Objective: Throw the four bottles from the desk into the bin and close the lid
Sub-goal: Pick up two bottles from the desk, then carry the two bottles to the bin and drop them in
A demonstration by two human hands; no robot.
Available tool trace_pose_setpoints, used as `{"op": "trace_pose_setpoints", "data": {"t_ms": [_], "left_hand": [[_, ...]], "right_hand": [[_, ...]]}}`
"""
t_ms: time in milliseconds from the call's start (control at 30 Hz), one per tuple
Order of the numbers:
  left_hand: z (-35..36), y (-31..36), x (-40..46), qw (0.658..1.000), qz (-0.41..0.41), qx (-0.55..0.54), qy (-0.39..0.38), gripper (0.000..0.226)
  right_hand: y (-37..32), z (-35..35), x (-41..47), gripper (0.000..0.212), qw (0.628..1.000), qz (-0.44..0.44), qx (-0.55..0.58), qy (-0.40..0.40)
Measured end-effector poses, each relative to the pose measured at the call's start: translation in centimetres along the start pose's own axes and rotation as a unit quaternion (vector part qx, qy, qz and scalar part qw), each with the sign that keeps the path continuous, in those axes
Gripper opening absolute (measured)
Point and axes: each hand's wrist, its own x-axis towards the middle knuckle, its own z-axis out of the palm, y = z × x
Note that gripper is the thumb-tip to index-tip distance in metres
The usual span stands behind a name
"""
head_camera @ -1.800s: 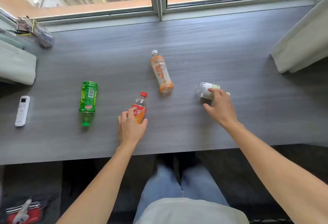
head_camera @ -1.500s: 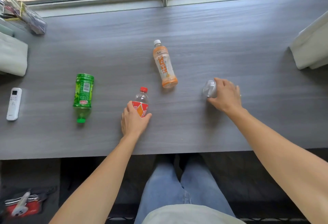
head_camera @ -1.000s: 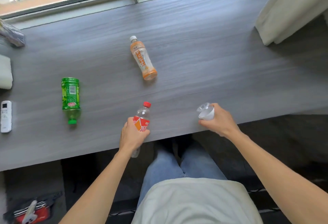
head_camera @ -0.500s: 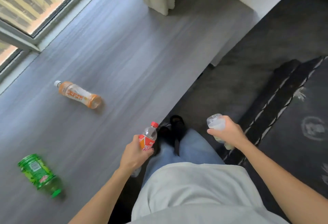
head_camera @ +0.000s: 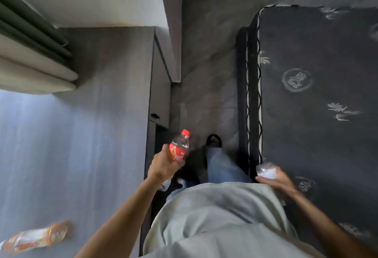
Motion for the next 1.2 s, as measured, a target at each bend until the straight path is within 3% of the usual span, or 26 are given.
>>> {"op": "trace_pose_setpoints", "data": {"t_ms": [133, 200, 267, 567, 733, 867, 1067, 1200], "left_hand": [[-1.6, 6.7, 5.0, 0.999, 0.003, 0.048, -0.013, 0.069], [-2.3, 9.3, 7.0, 0.997, -0.003, 0.074, -0.007, 0.077], [-2.9, 11.3, 8.8, 0.996, -0.009, 0.087, -0.002, 0.079], [-6.1, 14.4, 14.3, 0.993, -0.082, 0.090, 0.009, 0.076], [-8.9, 17.5, 19.2, 0.992, -0.094, 0.080, -0.003, 0.076], [-11.8, 22.8, 24.3, 0.994, -0.084, 0.064, -0.013, 0.079], [-15.9, 33.4, 33.6, 0.996, -0.034, 0.071, -0.031, 0.062], [-17.4, 41.5, 39.8, 0.996, -0.007, 0.080, -0.026, 0.066]], "right_hand": [[-1.8, -4.3, 2.8, 0.037, 0.999, -0.040, 0.002, -0.030], [-3.4, -6.0, 4.8, 0.022, 0.999, -0.015, 0.036, 0.015], [-5.9, -7.5, 7.2, 0.029, 0.998, -0.006, 0.044, 0.040], [-19.9, -13.7, 17.2, 0.043, 0.997, -0.037, 0.067, 0.017], [-27.1, -16.5, 21.7, 0.040, 0.997, -0.063, 0.050, 0.015], [-30.6, -18.7, 24.4, 0.039, 0.996, -0.031, 0.081, -0.015], [-32.0, -22.3, 27.1, 0.020, 0.998, 0.009, 0.052, 0.024], [-32.4, -25.2, 29.3, 0.037, 0.995, 0.068, 0.055, 0.047]]}}
